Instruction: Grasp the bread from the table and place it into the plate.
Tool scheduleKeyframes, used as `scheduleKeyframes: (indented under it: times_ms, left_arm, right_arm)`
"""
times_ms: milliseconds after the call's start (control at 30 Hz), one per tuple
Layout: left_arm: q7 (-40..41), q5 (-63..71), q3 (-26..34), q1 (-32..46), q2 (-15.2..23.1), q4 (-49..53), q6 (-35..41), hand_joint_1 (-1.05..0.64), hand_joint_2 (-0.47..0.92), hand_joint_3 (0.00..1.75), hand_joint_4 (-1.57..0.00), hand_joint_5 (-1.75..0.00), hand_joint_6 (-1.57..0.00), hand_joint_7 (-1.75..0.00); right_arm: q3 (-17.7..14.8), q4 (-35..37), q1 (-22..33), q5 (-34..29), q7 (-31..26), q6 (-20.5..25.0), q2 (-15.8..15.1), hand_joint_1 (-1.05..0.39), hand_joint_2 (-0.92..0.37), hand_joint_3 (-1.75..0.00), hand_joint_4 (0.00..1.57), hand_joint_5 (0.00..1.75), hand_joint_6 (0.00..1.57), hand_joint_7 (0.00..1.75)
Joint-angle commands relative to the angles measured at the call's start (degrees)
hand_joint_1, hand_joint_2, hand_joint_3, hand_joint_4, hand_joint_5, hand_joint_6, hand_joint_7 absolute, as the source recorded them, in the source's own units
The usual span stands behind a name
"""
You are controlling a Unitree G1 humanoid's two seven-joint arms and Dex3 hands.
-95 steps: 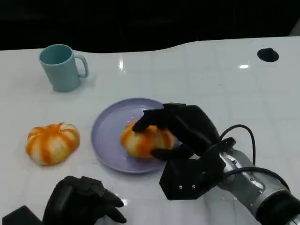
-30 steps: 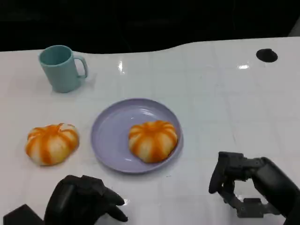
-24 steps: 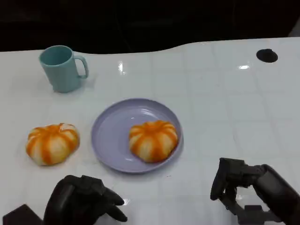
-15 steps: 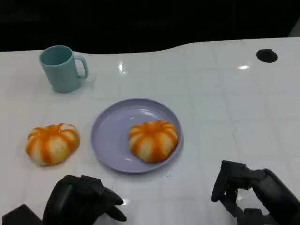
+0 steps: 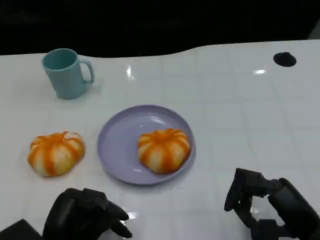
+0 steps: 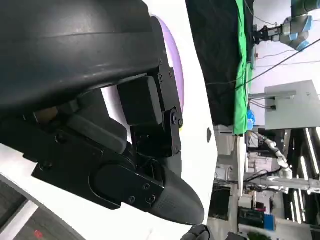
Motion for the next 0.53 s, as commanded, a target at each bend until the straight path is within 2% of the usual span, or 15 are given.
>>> scheduleKeyframes:
  times_ms: [33, 533]
  left_arm:
    - [-0.26, -0.55, 0.32, 0.15, 0.89, -0.41, 0.05, -1.05, 0.89, 0.00, -1.53, -0.50, -1.57, -0.26]
    - [-0.08, -0.34, 0.17, 0.22, 0.72, -0.37, -0.04, -1.05, 0.88, 0.00, -1.53, -0.50, -1.57, -0.26]
  right_arm:
    - [-0.70, 0.61, -0.17, 0.32, -0.39, -0.66, -0.12, -0.21, -0.59, -1.08, 0.71, 1.75, 0.57, 1.58]
    - [-0.68, 2.29, -0.57, 0.75, -0.14, -1.78, -0.18, -0.21, -0.59, -1.06, 0.71, 1.75, 0.59, 1.57]
